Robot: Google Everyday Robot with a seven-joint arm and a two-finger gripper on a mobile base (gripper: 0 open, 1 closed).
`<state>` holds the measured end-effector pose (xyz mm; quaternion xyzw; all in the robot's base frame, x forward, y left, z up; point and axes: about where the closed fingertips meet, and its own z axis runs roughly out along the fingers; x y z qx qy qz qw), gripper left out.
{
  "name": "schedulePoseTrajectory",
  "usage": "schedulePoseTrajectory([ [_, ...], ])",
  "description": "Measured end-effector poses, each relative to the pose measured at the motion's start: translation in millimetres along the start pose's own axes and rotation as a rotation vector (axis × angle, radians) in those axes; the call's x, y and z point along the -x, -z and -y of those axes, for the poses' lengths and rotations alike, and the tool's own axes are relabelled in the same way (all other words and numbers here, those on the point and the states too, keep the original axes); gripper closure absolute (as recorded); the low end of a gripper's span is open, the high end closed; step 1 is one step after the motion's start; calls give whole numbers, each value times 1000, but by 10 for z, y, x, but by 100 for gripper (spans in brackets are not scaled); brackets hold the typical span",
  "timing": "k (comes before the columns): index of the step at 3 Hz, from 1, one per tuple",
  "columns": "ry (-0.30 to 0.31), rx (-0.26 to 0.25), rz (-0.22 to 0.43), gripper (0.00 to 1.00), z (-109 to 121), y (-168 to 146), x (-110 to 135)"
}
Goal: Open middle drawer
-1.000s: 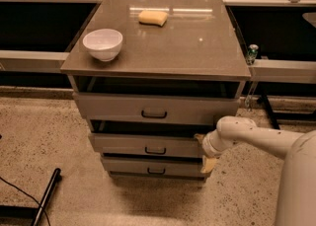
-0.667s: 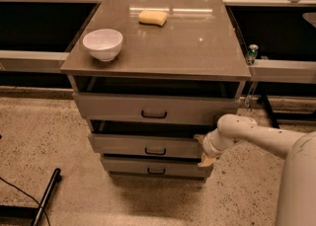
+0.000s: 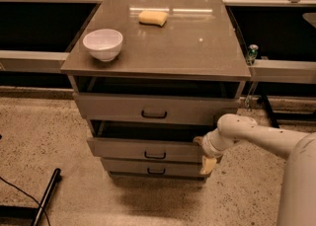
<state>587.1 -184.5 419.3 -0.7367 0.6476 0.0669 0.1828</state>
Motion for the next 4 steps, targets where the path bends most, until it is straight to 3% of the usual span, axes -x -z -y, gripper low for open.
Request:
schedulePoseTrajectory([
  [1, -6, -1, -3, 0, 4, 17, 2],
  [3, -139, -13, -50, 0, 43, -43, -86],
  [4, -143, -13, -51, 0, 44, -44, -87],
])
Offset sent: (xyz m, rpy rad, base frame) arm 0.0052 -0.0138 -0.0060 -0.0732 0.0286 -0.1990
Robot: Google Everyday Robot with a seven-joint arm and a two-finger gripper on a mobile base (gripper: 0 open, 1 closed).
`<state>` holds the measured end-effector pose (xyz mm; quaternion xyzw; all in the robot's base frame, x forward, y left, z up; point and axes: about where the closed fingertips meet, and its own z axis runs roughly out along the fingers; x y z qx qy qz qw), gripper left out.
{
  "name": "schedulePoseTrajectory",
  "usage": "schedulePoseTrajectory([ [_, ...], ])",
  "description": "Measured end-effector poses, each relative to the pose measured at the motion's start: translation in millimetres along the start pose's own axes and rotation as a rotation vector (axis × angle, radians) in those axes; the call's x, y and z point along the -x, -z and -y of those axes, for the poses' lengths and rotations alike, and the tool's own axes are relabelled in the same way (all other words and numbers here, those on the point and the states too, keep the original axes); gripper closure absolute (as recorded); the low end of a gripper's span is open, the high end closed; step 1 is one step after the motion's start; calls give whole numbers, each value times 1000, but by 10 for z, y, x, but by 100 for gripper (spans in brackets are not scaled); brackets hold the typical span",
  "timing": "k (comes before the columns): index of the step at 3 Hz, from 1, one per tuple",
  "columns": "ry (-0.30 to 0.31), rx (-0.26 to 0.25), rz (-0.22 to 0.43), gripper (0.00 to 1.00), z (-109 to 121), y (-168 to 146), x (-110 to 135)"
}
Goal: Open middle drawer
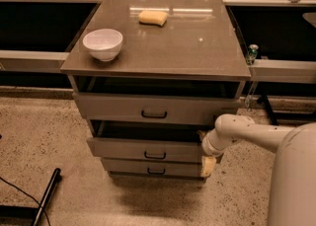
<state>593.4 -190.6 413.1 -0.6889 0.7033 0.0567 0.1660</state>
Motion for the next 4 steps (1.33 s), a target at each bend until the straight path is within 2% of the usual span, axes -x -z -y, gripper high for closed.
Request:
schedulePoseTrajectory([
  [1, 0, 0, 0, 27, 0, 0, 0],
  [3, 0, 0, 0, 73, -1, -1, 0],
  [4, 0, 0, 0, 77, -1, 0, 1],
])
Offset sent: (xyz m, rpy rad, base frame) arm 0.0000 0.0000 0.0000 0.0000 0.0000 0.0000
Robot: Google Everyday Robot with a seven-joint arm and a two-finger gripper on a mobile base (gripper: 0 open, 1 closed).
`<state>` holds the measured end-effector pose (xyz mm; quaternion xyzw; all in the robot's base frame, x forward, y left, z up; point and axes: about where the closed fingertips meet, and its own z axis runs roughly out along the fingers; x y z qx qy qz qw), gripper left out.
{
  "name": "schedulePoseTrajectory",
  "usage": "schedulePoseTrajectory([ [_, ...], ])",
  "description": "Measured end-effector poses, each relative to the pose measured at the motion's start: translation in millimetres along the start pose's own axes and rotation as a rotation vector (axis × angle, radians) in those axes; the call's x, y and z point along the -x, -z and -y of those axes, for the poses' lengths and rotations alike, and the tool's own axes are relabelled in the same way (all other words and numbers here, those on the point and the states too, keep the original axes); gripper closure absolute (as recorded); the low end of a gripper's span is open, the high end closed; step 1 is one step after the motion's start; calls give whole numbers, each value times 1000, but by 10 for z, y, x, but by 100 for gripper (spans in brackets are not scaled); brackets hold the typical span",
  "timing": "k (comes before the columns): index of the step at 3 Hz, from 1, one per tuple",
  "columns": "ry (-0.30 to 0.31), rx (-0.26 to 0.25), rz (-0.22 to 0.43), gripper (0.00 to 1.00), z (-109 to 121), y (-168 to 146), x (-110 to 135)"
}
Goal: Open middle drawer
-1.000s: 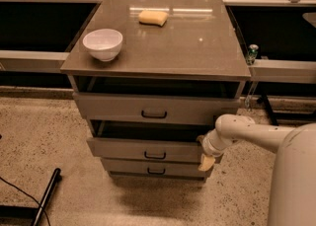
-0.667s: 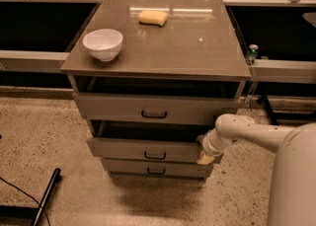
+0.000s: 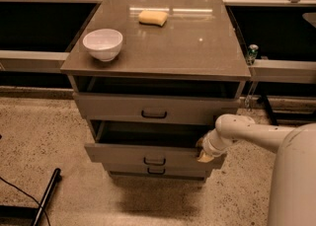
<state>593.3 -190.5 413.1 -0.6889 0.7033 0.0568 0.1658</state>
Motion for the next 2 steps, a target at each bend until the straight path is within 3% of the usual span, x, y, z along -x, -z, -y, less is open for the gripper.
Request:
schedulePoseTrajectory([
  [2, 4, 22, -27, 44, -125, 64, 60],
])
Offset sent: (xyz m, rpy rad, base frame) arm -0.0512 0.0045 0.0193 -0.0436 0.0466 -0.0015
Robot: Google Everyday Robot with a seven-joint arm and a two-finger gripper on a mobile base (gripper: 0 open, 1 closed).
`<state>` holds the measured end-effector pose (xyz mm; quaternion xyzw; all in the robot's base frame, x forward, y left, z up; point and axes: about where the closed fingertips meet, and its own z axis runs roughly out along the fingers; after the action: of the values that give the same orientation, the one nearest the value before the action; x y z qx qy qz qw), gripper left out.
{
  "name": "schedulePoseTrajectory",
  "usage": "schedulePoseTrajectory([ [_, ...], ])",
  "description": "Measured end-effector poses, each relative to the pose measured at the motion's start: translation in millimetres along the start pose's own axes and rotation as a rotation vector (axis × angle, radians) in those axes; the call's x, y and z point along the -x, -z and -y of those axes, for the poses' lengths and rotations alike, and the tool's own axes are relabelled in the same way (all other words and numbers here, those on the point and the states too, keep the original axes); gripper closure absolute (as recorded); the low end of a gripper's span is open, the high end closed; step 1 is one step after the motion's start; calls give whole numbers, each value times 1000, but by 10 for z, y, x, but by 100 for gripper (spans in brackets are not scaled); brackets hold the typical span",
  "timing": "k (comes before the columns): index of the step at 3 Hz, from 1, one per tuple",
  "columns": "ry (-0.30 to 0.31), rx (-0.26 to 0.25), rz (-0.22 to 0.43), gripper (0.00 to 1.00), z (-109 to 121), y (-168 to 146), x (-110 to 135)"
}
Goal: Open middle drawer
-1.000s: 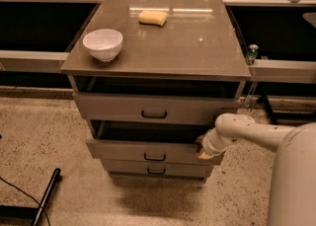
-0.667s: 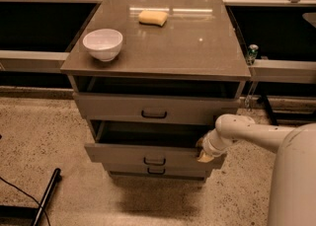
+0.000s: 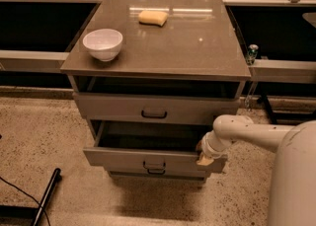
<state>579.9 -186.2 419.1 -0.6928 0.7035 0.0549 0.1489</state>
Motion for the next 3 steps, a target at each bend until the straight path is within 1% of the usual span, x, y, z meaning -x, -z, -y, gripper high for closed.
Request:
schedulePoseTrajectory([
  [1, 0, 0, 0, 21, 0, -1, 0],
  [2, 0, 0, 0, 1, -1, -1, 0],
  [3, -6, 8, 21, 0, -16, -32, -28],
])
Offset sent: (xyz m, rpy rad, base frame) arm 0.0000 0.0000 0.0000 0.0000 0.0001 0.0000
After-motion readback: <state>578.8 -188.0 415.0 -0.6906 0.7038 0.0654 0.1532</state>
